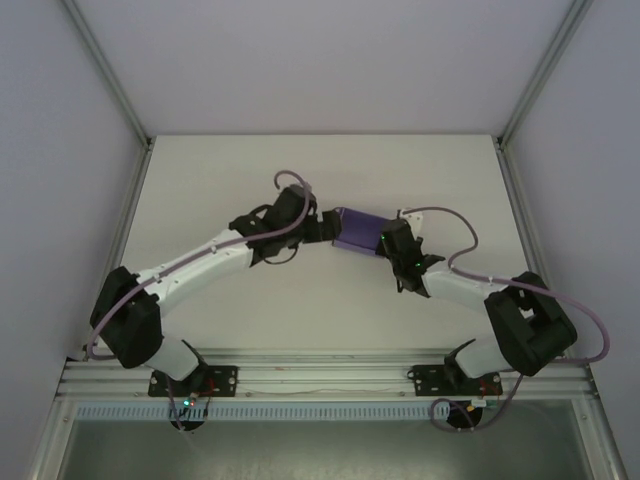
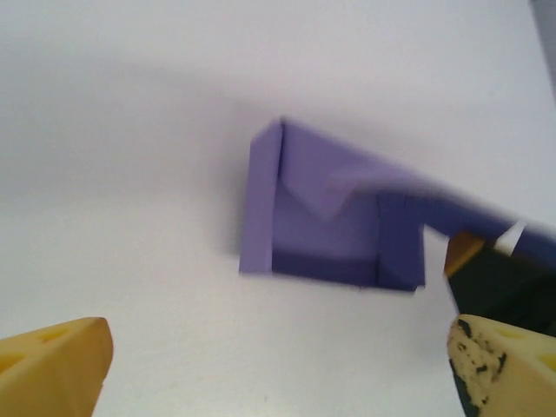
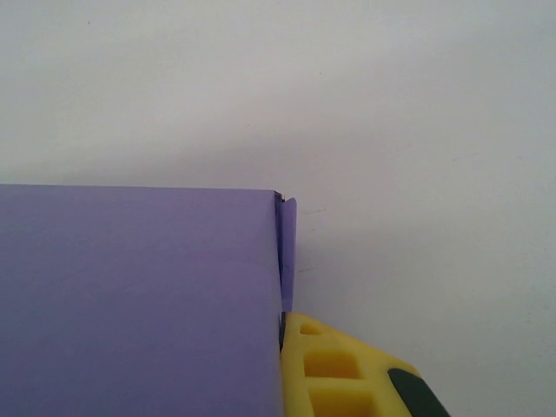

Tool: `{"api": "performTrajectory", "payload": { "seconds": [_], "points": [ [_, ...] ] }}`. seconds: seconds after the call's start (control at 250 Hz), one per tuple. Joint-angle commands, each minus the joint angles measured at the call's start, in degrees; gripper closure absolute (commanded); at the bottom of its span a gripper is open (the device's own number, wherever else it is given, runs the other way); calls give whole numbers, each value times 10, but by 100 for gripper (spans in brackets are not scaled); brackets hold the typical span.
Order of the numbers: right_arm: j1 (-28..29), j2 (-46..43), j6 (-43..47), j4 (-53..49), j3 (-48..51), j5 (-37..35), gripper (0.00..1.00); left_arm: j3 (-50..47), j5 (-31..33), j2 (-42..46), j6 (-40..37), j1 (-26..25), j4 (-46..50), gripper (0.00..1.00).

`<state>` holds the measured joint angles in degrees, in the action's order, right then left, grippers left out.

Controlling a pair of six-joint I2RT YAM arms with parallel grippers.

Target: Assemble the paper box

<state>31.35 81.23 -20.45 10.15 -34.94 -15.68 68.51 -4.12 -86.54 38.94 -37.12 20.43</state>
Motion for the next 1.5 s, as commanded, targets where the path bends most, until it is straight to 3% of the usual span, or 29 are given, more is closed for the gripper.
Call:
{"api": "performTrajectory", "payload": {
  "seconds": [0.0,0.148,0.252,0.312,0.492,0.739,0.883,0.931,0.991,1.103,1.215,1.419,1.495],
  "points": [
    [-2,14,31,-89,13,-3,100,52,-33,-31,-18,61,8,0],
    [1,28,69,-75,3,19,100,143,-90,-134,-44,99,19,0],
    [4,45,95,-71,-6,27,100,198,-172,-210,-47,119,26,1],
    [5,56,103,-68,-12,39,100,211,-202,-242,-47,120,22,7],
    [20,82,102,-90,-36,20,100,155,-267,-270,-23,119,-52,15],
    [30,78,110,-87,-28,21,100,129,-291,-306,-24,119,-87,20],
    [30,54,100,-96,-21,38,94,109,-296,-310,-24,119,-109,24],
    [31,40,93,-101,-19,45,90,102,-300,-314,-24,119,-118,25],
    [30,19,86,-106,-16,58,77,99,-305,-320,-24,119,-123,27],
    [31,-31,69,-125,-9,81,66,98,-311,-334,-28,119,-122,27],
    [30,-81,43,-147,3,85,40,93,-319,-341,-30,119,-127,29],
    [28,-169,9,-198,22,117,16,92,-317,-353,-38,119,-127,33],
    [26,-203,4,-208,31,121,2,92,-316,-358,-39,119,-126,33]
  ]
}}
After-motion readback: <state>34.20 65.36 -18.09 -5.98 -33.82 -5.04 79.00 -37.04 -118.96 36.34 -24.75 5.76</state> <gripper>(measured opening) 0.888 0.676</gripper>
